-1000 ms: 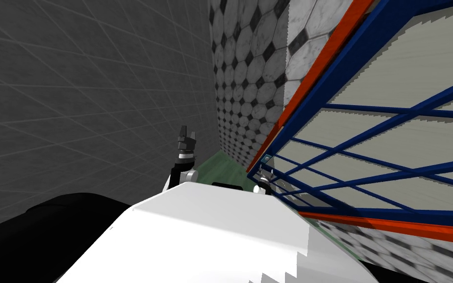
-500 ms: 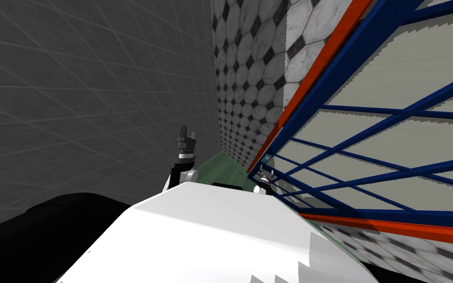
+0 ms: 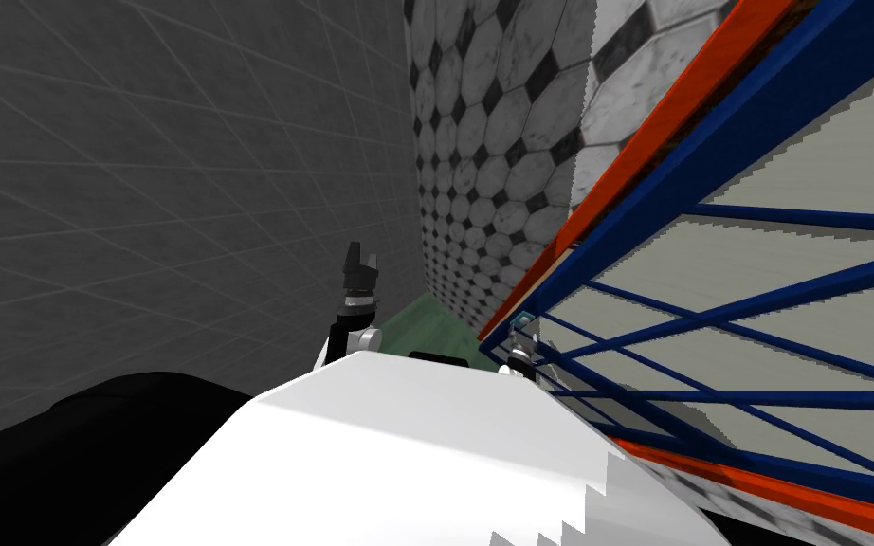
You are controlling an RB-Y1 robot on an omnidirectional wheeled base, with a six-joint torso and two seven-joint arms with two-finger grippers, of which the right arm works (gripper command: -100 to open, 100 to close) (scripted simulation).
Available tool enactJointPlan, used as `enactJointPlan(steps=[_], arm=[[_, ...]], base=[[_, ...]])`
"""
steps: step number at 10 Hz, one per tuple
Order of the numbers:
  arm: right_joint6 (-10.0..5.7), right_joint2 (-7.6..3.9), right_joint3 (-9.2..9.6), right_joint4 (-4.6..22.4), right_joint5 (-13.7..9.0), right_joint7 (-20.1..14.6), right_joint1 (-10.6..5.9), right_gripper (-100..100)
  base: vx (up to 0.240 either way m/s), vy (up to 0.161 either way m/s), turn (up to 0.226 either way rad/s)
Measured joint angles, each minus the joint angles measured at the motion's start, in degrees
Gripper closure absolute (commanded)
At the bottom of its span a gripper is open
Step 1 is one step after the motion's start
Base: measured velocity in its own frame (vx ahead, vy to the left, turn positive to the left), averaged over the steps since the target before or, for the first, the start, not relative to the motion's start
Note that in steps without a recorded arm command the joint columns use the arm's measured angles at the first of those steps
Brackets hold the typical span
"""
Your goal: Pull the door open
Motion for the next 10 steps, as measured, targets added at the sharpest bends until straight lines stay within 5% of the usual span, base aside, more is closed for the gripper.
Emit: enactJointPlan(steps=[5, 6, 10], arm=[[-1.49, -4.12, 0.3, 2.5, -0.3, -5.7, 1.4, -100], [-1.51, -4.23, 0.27, 2.4, -0.3, -5.8, 1.5, 100], [-1.41, -4.1, 0.36, 2.5, -0.2, -5.6, 1.33, 100]], base=[[0.143, -0.009, 0.031], [-0.016, -0.001, -0.011], [-0.016, 0.001, 0.008]])
